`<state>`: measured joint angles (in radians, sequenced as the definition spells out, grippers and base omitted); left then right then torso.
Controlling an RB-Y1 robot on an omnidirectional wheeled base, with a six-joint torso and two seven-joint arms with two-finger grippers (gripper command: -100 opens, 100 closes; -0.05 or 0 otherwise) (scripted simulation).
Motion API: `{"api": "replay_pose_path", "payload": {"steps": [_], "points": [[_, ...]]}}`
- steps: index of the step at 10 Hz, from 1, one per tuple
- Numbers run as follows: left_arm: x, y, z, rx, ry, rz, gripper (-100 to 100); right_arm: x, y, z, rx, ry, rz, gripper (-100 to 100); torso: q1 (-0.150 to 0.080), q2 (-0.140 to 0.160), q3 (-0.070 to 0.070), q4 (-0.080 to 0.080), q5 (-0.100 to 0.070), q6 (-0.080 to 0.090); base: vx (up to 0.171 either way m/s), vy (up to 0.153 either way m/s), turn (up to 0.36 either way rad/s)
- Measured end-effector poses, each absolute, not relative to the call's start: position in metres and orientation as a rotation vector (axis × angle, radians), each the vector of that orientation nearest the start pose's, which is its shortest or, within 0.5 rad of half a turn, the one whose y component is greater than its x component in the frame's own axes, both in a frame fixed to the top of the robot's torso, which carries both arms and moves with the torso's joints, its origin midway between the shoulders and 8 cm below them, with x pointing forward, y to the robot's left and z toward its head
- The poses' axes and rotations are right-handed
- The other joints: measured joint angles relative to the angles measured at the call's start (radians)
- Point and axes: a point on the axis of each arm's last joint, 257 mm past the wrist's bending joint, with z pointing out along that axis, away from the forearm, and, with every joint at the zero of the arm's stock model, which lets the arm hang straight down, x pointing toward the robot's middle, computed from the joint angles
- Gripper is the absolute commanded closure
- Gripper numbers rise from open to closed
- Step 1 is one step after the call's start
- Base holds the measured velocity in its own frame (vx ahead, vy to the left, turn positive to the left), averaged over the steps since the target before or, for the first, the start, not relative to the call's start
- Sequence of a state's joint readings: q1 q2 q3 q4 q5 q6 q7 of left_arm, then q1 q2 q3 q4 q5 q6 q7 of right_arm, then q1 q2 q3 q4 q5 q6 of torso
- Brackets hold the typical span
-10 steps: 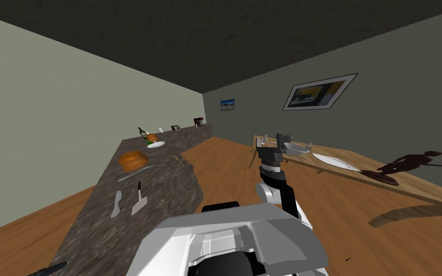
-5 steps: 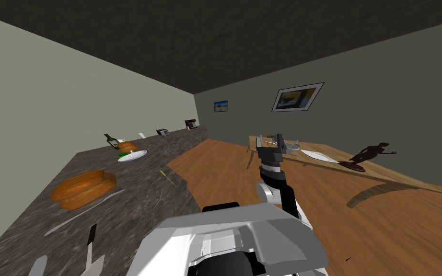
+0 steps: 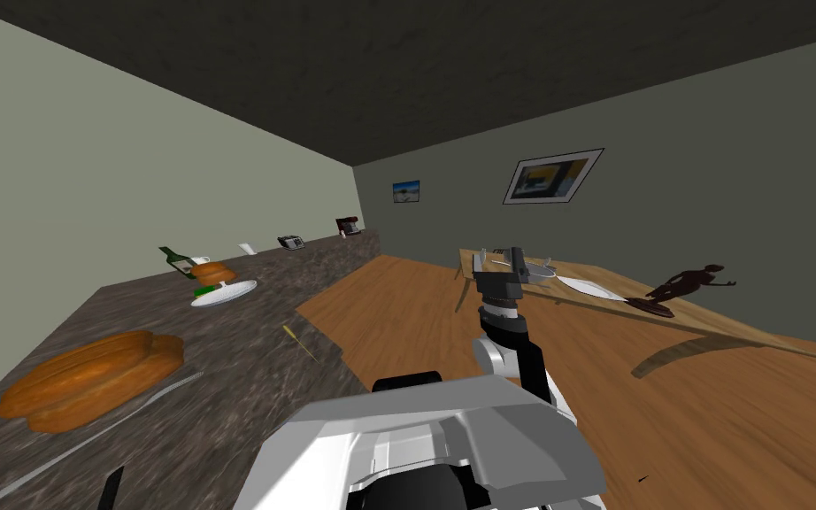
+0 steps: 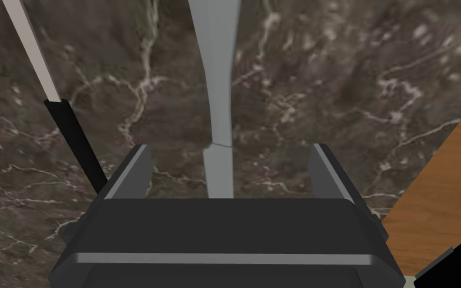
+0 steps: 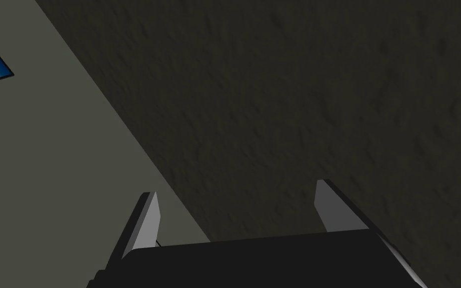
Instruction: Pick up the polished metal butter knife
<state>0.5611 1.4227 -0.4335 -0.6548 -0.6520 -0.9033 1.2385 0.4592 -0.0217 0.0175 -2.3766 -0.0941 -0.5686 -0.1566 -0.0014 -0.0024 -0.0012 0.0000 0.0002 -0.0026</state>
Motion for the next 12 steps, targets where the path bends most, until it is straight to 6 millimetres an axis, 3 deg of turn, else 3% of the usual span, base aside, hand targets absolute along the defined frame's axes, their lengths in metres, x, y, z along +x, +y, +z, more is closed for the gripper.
{"api": "replay_pose_path", "payload": {"steps": [1,2,6,7,8,11,12], "points": [[-0.013,0.728,-0.355,-1.616,2.554,-0.003,-100,0.309,-0.272,0.089,0.582,0.395,1.588,0,0.001,0.0,0.0,0.0,0.001,0.0,0.012,0.012,-0.002],[-0.014,0.728,-0.356,-1.613,2.556,-0.002,100,0.31,-0.272,0.089,0.582,0.395,1.588,0,0.002,0.001,0.001,0.0,0.002,0.0,0.0,0.0,0.0],[-0.012,0.727,-0.355,-1.612,2.555,-0.006,100,0.31,-0.272,0.089,0.582,0.395,1.588,0,0.005,0.003,0.002,0.0,0.003,-0.001,0.001,0.0,-0.003],[-0.012,0.727,-0.355,-1.612,2.555,-0.006,0,0.31,-0.272,0.089,0.582,0.395,1.588,0,0.005,0.003,0.002,0.0,0.003,-0.001,0.0,0.0,0.0],[-0.012,0.727,-0.355,-1.612,2.555,-0.006,100,0.31,-0.272,0.089,0.582,0.395,1.588,0,0.005,0.003,0.002,0.0,0.003,-0.001,-0.018,-0.013,0.028],[-0.005,0.733,-0.34,-1.609,2.562,0.003,100,0.31,-0.272,0.089,0.582,0.395,1.588,0,0.002,0.005,0.003,0.001,0.002,-0.001,-0.023,-0.023,0.016],[-0.005,0.733,-0.339,-1.61,2.561,0.002,0,0.31,-0.272,0.089,0.582,0.395,1.588,0,0.003,0.004,0.002,0.0,0.003,-0.001,0.0,0.0,0.0]]}}
